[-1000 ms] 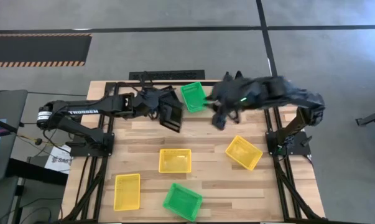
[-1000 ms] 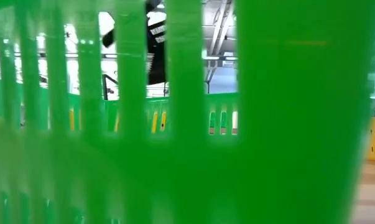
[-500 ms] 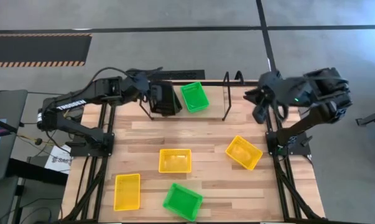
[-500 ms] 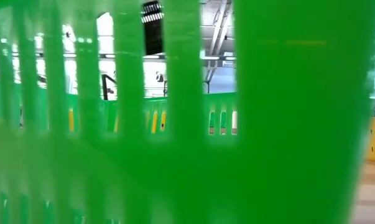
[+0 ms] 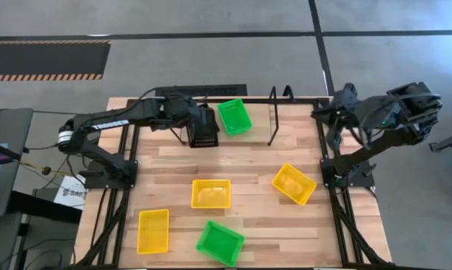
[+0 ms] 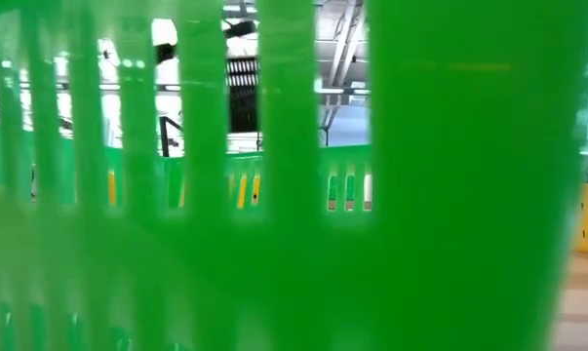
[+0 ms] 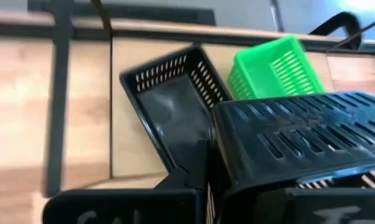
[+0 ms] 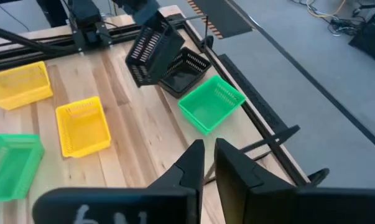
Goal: Stack baskets on shelf by color
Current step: Stack the black bin on top of the black bin
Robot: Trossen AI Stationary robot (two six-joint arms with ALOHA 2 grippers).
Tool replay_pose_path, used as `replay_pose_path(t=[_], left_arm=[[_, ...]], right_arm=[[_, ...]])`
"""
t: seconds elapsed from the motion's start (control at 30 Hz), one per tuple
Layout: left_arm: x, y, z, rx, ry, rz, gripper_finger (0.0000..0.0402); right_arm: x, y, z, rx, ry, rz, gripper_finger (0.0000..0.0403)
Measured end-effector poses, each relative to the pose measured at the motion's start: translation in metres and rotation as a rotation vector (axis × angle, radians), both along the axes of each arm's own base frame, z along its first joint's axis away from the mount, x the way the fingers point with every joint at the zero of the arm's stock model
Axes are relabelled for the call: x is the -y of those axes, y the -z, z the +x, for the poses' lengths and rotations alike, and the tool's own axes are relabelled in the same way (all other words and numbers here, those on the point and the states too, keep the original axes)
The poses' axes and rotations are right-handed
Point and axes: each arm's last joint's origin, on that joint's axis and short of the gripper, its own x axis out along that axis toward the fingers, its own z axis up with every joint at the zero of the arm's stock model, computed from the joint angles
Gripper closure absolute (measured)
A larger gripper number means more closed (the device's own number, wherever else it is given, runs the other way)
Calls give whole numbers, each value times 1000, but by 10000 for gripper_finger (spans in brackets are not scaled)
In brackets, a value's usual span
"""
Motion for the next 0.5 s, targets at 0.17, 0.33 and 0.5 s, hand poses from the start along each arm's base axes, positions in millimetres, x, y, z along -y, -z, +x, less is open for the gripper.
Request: replay_pose_path(t=[0.17,0.33,0.5], left_arm=[[-18,16,14,31,-42,-89,401],[-35,20,12,51,-71,-141,401],[-46,17,3,69,-116,-153,401]], right_arm=[[7,7,-23,22,6,17,355],[12,17,-42,35,10,50,362],[15,31,-54,16,-10,66,368]])
